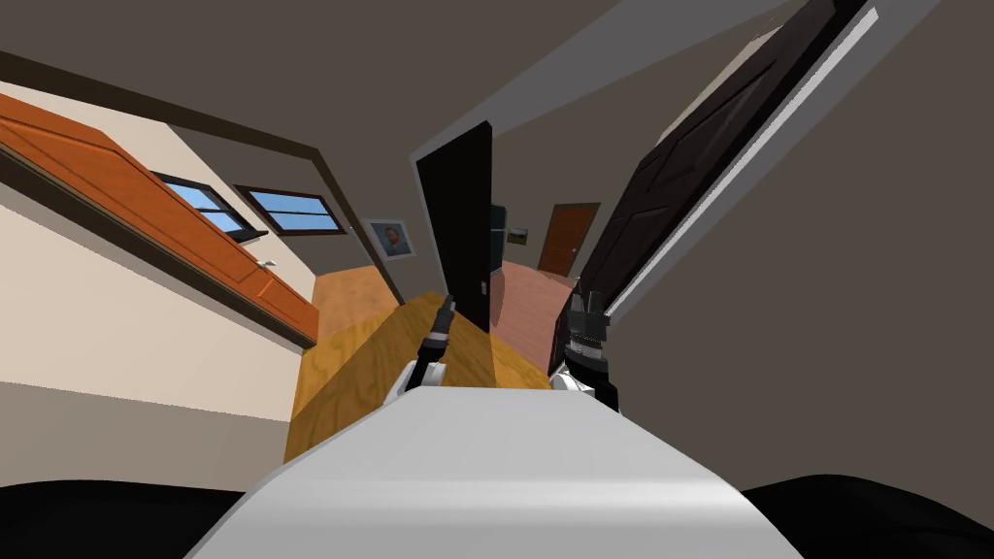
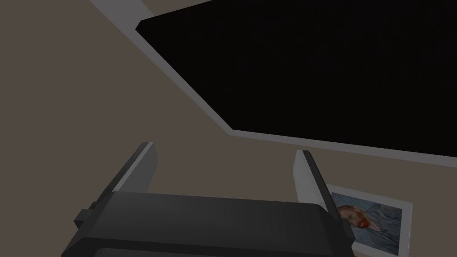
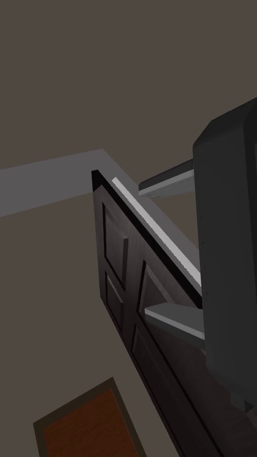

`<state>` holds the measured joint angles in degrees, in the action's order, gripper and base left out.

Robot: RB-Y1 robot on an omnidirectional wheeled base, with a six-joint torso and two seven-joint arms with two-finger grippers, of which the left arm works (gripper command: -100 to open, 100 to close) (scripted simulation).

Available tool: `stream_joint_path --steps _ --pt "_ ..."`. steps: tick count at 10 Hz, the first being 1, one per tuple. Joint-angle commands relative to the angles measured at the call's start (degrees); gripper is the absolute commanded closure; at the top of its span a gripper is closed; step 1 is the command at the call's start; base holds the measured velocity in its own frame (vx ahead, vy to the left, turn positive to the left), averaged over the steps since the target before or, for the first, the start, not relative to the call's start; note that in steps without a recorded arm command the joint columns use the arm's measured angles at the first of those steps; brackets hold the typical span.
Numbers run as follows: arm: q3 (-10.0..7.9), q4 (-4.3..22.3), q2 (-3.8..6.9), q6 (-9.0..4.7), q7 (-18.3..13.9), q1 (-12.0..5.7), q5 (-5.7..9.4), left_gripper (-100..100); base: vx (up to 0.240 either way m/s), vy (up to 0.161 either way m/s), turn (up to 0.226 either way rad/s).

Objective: Push the door open

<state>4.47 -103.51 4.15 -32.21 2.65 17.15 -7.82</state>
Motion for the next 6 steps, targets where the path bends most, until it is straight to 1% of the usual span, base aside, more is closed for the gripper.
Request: stream_joint_path --steps 1,2,6 --pt "0.55 2.9 0.19 -0.58 -0.7 -1.32 -0.09 -100 0.090 0.070 -0.024" --pt "0.92 4.4 0.31 -0.96 -1.1 -2.02 -0.16 -100 0.088 0.055 -0.023" --pt "2.43 12.0 0.65 -2.50 -2.6 -4.88 -0.42 -100 0.101 0.061 -0.027"
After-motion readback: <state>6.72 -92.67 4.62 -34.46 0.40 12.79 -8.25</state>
